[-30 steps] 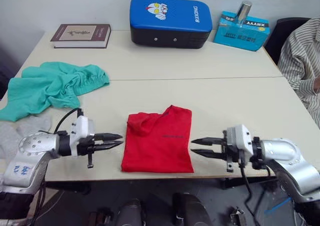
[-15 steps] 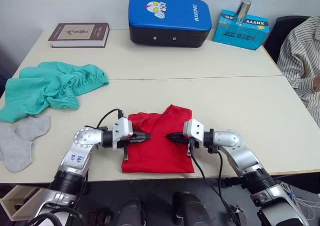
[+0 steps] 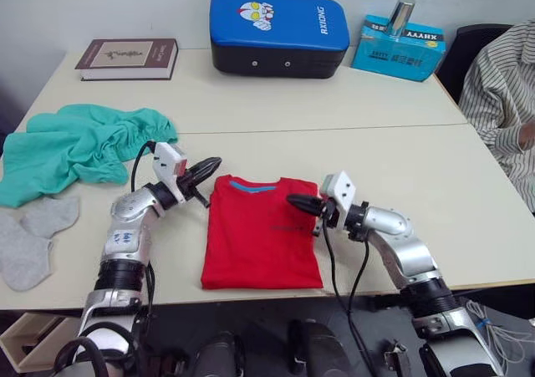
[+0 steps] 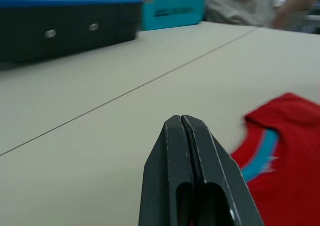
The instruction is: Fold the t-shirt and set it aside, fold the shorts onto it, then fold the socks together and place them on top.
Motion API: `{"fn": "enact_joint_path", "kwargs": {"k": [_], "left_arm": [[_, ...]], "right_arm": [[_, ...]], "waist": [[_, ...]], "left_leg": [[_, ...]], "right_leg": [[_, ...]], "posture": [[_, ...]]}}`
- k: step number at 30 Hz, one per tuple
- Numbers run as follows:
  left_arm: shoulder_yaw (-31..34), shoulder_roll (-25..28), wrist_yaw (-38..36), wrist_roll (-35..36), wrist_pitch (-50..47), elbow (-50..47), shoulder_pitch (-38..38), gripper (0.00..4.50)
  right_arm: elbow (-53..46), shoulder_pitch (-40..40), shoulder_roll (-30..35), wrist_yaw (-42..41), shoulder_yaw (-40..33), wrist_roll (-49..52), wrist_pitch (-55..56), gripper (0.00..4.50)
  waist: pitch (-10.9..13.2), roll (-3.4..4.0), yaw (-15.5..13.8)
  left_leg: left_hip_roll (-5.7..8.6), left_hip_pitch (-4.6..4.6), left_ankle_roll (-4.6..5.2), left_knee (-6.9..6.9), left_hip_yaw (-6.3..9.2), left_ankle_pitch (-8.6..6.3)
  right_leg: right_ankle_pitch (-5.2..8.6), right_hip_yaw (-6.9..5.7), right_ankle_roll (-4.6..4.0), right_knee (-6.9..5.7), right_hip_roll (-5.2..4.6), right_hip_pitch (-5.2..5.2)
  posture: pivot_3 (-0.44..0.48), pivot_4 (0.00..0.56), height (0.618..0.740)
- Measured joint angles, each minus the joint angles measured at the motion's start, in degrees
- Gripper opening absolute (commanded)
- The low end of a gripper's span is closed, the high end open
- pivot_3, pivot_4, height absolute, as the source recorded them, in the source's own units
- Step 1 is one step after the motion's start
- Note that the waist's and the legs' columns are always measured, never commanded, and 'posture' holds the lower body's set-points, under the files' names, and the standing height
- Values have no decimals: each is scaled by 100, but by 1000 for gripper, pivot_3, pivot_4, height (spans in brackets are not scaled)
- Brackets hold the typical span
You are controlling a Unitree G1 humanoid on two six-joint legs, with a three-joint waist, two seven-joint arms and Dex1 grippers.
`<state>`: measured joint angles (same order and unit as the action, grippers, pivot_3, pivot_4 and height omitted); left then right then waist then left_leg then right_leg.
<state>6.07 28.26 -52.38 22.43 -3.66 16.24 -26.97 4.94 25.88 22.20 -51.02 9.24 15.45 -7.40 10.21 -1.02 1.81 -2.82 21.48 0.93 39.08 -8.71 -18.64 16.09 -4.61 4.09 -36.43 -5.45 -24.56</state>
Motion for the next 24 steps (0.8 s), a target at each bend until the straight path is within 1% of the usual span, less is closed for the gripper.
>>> {"fn": "enact_joint_path", "kwargs": {"k": [2, 4, 6, 8, 9, 11, 14, 17, 19, 21, 24], "left_arm": [[-115, 119, -297, 50, -172, -295, 154, 0], [-445, 201, -562, -98, -122, -570, 387, 0], [-820, 143, -669, -382, 37, -663, 631, 0], [-936, -51, -545, -492, 47, -649, 780, 0], [-944, -146, -422, -541, 51, -633, 811, 0], [-946, -173, -240, -709, 119, -541, 834, 0], [-941, -197, -59, -875, 302, -401, 851, 0], [-937, -197, 39, -968, 506, -342, 868, 0], [-887, -191, 15, -933, 661, -344, 961, 0], [-798, -125, -96, -793, 631, -489, 1115, 0], [-690, 72, -339, -482, 378, -1090, 1349, 0]], "right_arm": [[91, 25, -44, -39, 143, -166, 75, 35], [425, 109, -256, -5, 355, -431, 325, 35], [852, 207, -551, 97, 499, -619, 612, 35], [1371, 343, -635, 232, 534, -767, 956, 35], [1741, 459, -640, 369, 464, -833, 1125, 35], [2269, 671, -642, 676, 178, -861, 1428, 35], [2894, 828, -566, 1047, -260, -862, 1734, 35], [3130, 844, -494, 1180, -444, -859, 1959, 35], [3164, 820, -342, 1189, -559, -847, 2010, 35], [2754, 542, -154, 974, -717, -651, 1939, 35], [1263, -163, 51, 359, -682, -135, 1417, 35]], "waist": [[0, 0, -7], [0, 1, -14], [0, 2, -16], [0, 2, -25], [1, 1, -28], [0, 1, -15], [-1, 2, -12], [-5, 6, -4], [-5, 7, -7], [-4, 9, -10], [-2, 12, -3]], "left_leg": [[2, -2, 0, -1, 0, 0], [10, -4, 1, -1, -2, 0], [9, -3, 1, -2, -4, 0], [10, -1, 3, 0, -3, 1], [11, 0, 5, 0, -1, 2], [10, -5, 6, 0, -1, 2], [6, -7, 3, -2, 1, 2], [6, -12, 3, -2, 0, 2], [7, -12, 3, -2, 0, 2], [4, -5, 3, -8, 9, 2], [0, 1, -1, -19, 14, 1]], "right_leg": [[0, 1, -1, 1, -1, 1], [1, 1, -1, 1, -5, 2], [1, 3, -1, -1, -4, 1], [1, 2, -1, -1, -6, 2], [1, 2, -1, 0, -10, 2], [1, 4, -1, 0, -11, 5], [1, 12, -3, 0, -11, 6], [1, 19, -3, 1, -12, 9], [1, 22, -3, 2, -16, 9], [2, 36, -3, 2, -17, 8], [4, 39, -7, 6, -14, 2]], "posture": [[0, 150, 740], [0, 150, 740], [0, 150, 740], [0, 150, 740], [0, 150, 740], [0, 150, 740], [0, 150, 740], [0, 150, 740], [0, 150, 740], [0, 150, 740], [0, 150, 740]]}}
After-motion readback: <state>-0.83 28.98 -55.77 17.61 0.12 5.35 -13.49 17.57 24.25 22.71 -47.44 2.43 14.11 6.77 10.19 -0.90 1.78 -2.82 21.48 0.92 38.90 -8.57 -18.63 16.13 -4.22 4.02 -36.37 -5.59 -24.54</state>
